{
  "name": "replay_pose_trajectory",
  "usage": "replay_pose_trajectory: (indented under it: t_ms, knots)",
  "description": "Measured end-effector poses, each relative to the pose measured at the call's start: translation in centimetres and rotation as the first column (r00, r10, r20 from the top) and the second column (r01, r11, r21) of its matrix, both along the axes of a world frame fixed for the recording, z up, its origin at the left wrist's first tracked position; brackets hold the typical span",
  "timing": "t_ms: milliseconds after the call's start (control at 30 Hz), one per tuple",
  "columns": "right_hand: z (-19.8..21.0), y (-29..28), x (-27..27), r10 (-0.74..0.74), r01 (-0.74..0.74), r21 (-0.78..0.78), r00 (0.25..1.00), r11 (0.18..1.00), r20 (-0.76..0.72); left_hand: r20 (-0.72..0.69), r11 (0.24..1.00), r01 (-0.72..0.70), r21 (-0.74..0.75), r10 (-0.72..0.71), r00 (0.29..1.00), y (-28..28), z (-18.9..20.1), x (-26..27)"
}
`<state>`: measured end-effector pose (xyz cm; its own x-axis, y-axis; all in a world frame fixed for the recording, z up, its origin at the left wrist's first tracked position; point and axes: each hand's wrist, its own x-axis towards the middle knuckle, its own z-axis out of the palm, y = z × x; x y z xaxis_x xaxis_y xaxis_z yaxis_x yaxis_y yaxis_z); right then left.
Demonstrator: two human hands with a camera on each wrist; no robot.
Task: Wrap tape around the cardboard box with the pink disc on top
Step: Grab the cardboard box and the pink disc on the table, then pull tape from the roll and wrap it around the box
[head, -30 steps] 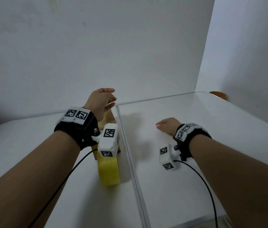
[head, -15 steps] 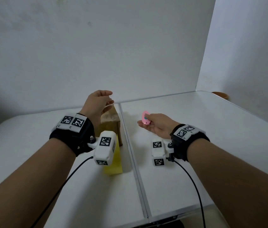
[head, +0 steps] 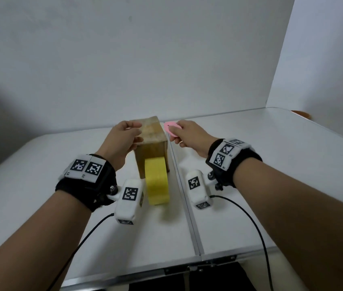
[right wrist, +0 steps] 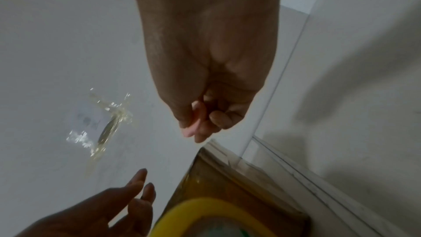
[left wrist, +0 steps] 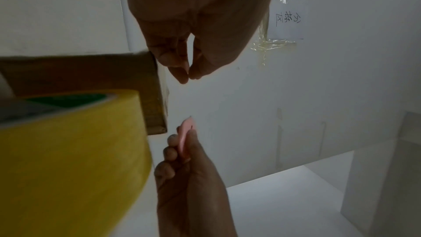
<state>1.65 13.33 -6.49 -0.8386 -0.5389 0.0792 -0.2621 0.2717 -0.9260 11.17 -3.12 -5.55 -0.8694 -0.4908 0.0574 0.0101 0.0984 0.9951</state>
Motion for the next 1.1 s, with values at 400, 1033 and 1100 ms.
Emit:
replay_pose_trajectory:
  t_ms: [400, 1033, 1100]
  knots:
    - [0.9, -1.7, 2.5, 0.236, -0.13, 0.287, 0.896, 0.949, -0.377, 0.245, 0.973, 0.136, -0.187, -0.088, 0.966, 0.1, -2.4, 3.9]
    - [1.5, -0.9, 2.3, 0.348, -0.178, 0.439, 0.872, 0.881, -0.345, 0.357, 0.93, 0.353, 0.101, -0.365, 0.86, 1.3, -2.7, 5.6]
    - [1.6, -0.9, 2.1, 0.353, -0.172, 0.457, 0.869, 0.872, -0.346, 0.355, 0.928, 0.361, 0.089, -0.369, 0.859, 1.4, -2.8, 5.6]
